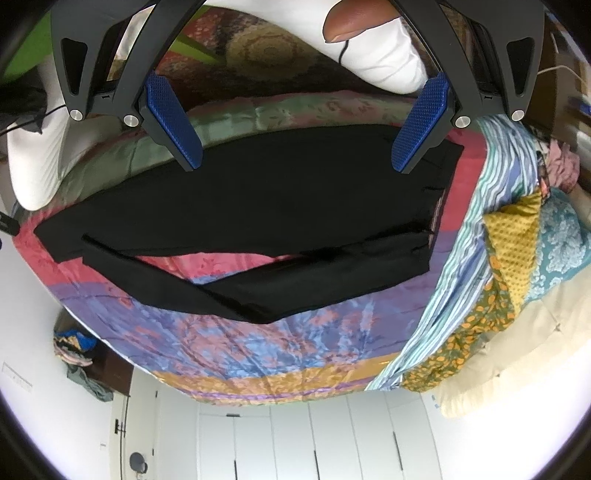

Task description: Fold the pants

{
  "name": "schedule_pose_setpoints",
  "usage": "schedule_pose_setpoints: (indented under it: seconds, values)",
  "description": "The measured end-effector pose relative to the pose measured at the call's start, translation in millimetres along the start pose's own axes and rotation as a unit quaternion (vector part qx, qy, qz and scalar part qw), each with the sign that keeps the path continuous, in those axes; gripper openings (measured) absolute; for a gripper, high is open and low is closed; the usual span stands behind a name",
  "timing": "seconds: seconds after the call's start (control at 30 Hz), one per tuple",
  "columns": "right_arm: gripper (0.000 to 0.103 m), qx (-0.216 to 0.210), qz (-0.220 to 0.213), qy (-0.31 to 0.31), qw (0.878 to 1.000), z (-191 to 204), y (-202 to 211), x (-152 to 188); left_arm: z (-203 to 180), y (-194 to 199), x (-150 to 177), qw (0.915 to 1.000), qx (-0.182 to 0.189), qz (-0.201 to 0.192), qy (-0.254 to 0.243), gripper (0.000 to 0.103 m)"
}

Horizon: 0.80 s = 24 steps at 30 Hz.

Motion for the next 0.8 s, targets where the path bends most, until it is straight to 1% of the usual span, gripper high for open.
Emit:
schedule_pose_setpoints:
  seconds: [0.13, 0.37, 0.53, 0.63, 0.7, 0.8]
  values:
    - [0.103, -0.001, -0.004, -0.004, 1.0, 0, -2, 1, 1, 1, -2, 0.9998, -0.017, -0.005, 0.005, 0.102]
    - [0.103, -0.01, -0.011, -0.008, 1.0, -3, 1, 1, 8, 5, -6, 0.9993, -0.009, -0.014, 0.033, 0.103]
    - [0.103, -0.018, -0.019, -0.014, 1.0, -3, 3, -2, 4, 8, -8, 0.9993, -0.01, -0.022, 0.03, 0.103]
    - [0.103, -0.025, -0.03, -0.013, 0.999, -2, 8, -5, 3, 9, -10, 0.9991, -0.022, -0.028, 0.023, 0.103]
    - [0.103, -0.028, -0.039, -0.01, 0.999, 0, 12, -7, 4, 7, -11, 0.9991, -0.027, -0.025, 0.022, 0.103]
    - [0.103, -0.03, -0.049, -0.008, 0.998, -2, 15, -11, 5, 6, -11, 0.9993, -0.019, -0.018, 0.028, 0.103]
Point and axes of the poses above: each gripper's, at about its wrist camera, not at the fingertips, and y roughly against the way its jaws point, z to its left, x to its underside, the point moved 9 cm from there along -y, roughly the way its jaws point, and after that the axes turned 13 degrees about z, right-handed, at the moved point
